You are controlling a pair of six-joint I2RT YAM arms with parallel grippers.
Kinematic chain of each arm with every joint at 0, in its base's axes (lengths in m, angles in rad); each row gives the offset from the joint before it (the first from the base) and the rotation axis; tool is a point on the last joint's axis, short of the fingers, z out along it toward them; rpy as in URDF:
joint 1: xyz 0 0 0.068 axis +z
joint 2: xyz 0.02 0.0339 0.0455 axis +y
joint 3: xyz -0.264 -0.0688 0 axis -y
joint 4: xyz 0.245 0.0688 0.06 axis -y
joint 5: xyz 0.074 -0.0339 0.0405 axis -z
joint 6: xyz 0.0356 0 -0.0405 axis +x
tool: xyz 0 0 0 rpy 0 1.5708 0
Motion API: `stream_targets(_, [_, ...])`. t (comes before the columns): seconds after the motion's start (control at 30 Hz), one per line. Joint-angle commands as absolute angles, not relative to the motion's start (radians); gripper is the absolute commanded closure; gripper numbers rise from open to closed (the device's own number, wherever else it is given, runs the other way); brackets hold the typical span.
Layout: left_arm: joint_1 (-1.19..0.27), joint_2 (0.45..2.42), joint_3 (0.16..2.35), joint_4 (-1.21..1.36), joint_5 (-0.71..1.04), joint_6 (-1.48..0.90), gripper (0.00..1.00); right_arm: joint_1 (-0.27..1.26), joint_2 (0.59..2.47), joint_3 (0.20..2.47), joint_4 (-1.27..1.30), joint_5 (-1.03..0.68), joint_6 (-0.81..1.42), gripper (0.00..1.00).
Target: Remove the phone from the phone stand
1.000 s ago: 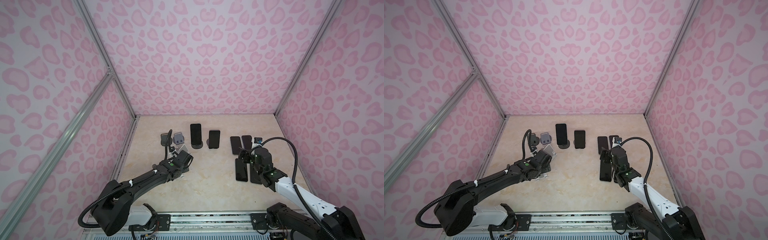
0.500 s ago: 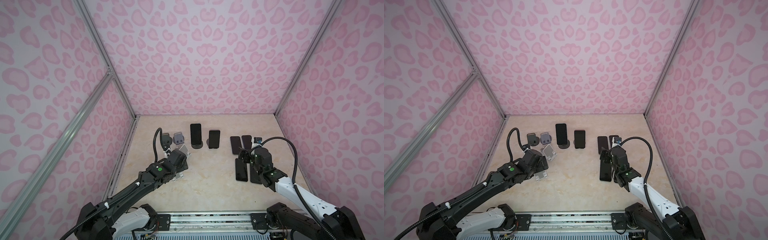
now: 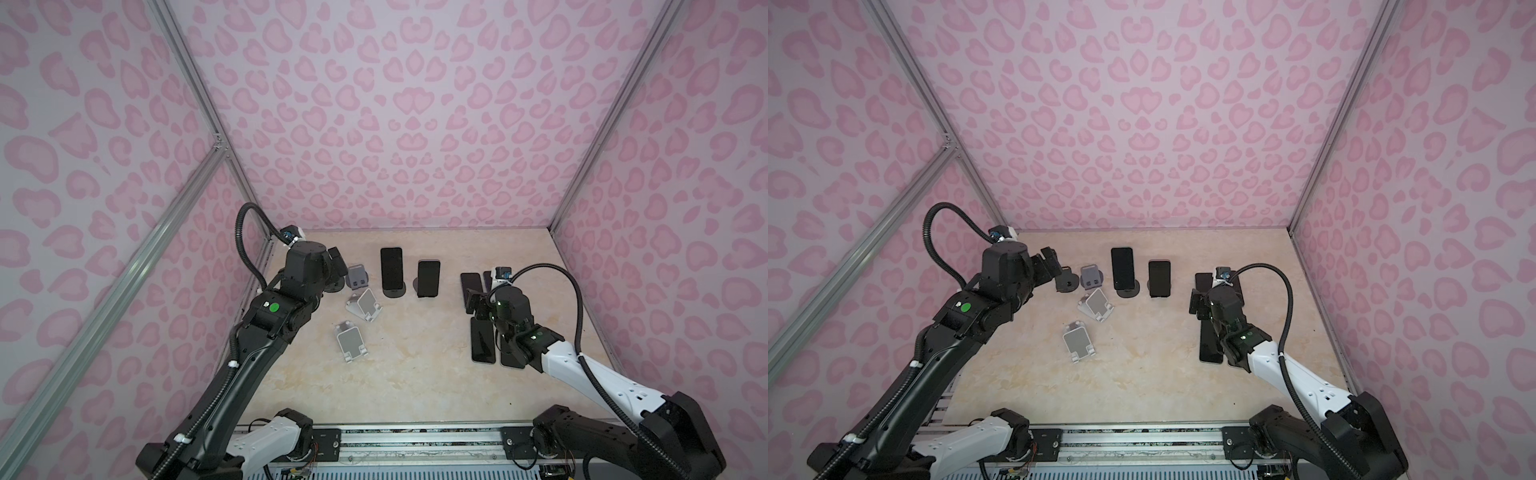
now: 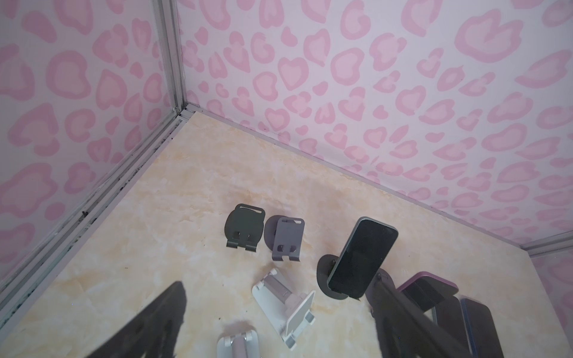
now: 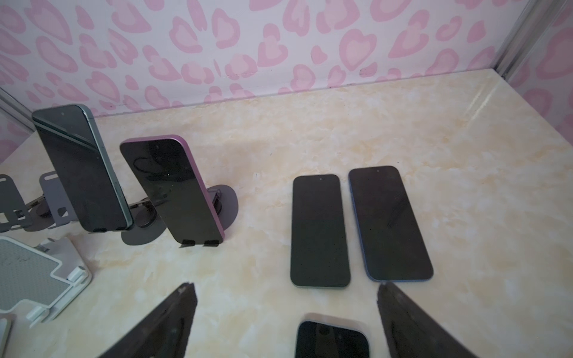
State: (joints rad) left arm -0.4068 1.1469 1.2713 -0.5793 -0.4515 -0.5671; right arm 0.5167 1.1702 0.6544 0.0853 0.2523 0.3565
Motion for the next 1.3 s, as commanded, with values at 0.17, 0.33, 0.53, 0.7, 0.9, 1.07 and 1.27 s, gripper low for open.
stream_targets(0.17, [-0.369, 1.164, 1.176, -0.495, -0.245, -0.634, 0.03, 0.612, 1.386, 0.903, -0.017, 0.368, 0.405, 0.02])
stream_targets(0.33, [-0.328, 1.142, 1.142, -0.479, -0.139, -0.673, 0.02, 0.634, 1.547, 1.061, -0.006, 0.342, 0.385, 0.02])
stream_targets(0.53, [-0.310, 1.114, 1.111, -0.455, -0.081, -0.677, 0.02, 0.643, 1.697, 1.239, -0.035, 0.353, 0.383, 0.01])
stream_targets(0.7, [-0.303, 1.097, 1.105, -0.454, -0.088, -0.686, 0.02, 0.644, 1.786, 1.350, -0.085, 0.355, 0.378, 0.02])
stream_targets(0.9, [-0.284, 1.079, 1.093, -0.434, -0.057, -0.693, 0.01, 0.645, 1.841, 1.427, -0.147, 0.416, 0.387, 0.02])
stream_targets(1.07, [-0.275, 1.064, 1.084, -0.430, -0.063, -0.698, 0.01, 0.641, 1.884, 1.446, -0.134, 0.410, 0.370, 0.01])
stream_targets(1.27, [-0.273, 1.055, 1.077, -0.419, -0.069, -0.689, 0.01, 0.636, 1.936, 1.477, -0.132, 0.395, 0.386, 0.01])
